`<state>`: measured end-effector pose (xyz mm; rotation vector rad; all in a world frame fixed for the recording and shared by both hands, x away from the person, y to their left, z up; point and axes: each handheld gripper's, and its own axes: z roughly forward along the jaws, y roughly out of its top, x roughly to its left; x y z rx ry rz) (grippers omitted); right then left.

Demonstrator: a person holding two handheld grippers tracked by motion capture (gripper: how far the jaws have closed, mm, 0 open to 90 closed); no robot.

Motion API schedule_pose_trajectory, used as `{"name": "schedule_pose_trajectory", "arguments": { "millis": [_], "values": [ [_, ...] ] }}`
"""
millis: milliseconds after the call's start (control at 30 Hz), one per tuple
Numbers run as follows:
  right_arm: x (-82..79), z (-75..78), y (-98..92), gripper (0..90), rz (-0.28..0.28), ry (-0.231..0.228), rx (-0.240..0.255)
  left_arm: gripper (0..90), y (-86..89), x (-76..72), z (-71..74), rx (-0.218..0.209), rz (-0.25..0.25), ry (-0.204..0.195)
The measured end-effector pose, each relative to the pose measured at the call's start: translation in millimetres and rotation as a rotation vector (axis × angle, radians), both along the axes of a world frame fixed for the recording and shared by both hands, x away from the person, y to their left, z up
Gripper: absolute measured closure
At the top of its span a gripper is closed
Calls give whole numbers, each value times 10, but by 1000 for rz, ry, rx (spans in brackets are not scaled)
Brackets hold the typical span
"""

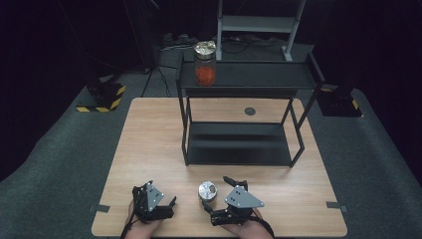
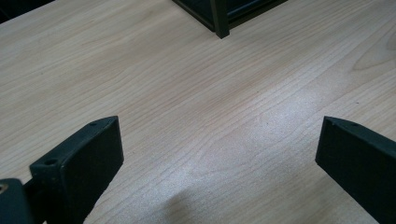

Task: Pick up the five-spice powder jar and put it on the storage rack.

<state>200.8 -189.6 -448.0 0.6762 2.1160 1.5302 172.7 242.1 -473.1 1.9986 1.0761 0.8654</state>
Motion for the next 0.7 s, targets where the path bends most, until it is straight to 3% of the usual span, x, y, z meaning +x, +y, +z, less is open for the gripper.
{"name": "schedule_pose_trajectory", "arguments": {
  "millis": [467,700],
  "values": [
    [95,-107,184,0,12,28,2,11,-11,-3,2,14,-7,-2],
    [122,-178,210,76,5,32,5,11,-11,-2,2,14,-8,-2]
  ]
}}
